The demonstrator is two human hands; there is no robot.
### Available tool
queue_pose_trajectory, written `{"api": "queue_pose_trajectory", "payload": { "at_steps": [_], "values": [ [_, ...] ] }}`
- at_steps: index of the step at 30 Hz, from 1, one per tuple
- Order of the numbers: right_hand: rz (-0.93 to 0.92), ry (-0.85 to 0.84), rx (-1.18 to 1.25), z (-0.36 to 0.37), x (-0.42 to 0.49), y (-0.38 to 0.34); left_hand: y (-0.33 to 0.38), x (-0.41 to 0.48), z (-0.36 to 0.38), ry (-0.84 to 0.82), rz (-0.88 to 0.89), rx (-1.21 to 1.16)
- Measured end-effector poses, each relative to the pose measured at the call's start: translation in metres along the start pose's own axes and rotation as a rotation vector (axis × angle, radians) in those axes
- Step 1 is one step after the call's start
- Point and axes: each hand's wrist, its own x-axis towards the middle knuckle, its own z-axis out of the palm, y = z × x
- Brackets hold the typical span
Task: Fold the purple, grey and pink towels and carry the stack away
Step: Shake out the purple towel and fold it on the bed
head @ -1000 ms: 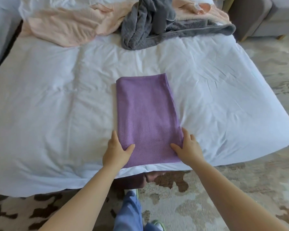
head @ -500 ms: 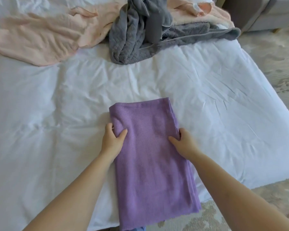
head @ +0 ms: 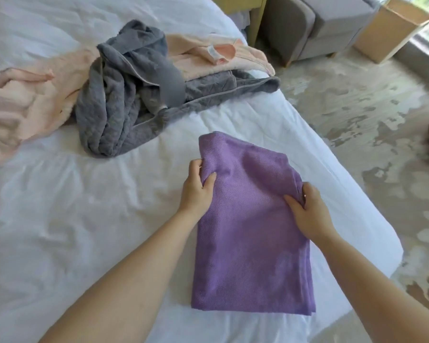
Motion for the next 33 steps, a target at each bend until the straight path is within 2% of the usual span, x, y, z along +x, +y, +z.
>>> {"api": "queue_pose_trajectory", "payload": {
  "at_steps": [2, 5, 7, 10, 12, 15, 19, 21, 25, 33],
  "values": [
    [-0.028, 0.018, -0.027, -0.021, 0.042, 0.019, 0.011, 0.027, 0.037, 0.011, -0.01, -0.018],
    [-0.074, -0.005, -0.079, -0.043, 0.118, 0.041, 0.017, 0.064, 0.085, 0.116, -0.071, -0.068],
    [-0.095, -0.084, -0.101, -0.044, 0.166, 0.05, 0.01, 0.085, 0.109, 0.198, -0.151, -0.091],
    [-0.003, -0.278, -0.09, -0.025, 0.202, 0.078, -0.013, 0.094, 0.13, 0.28, -0.339, -0.06],
    [0.037, -0.305, -0.04, -0.017, 0.196, 0.099, -0.025, 0.084, 0.135, 0.298, -0.39, -0.051],
    [0.066, -0.23, 0.063, -0.019, 0.163, 0.12, -0.028, 0.048, 0.14, 0.254, -0.403, -0.007],
    [0.025, -0.196, 0.006, -0.028, 0.107, 0.136, -0.015, -0.01, 0.155, 0.194, -0.464, 0.142],
    [0.019, -0.221, -0.031, -0.031, 0.083, 0.141, -0.005, -0.035, 0.165, 0.2, -0.51, 0.238],
    [0.054, -0.323, 0.058, -0.043, 0.064, 0.148, 0.017, -0.074, 0.182, 0.222, -0.53, 0.5],
    [-0.005, -0.394, -0.073, -0.082, 0.04, 0.18, 0.04, -0.15, 0.212, 0.17, -0.499, 0.619]
  ]
}}
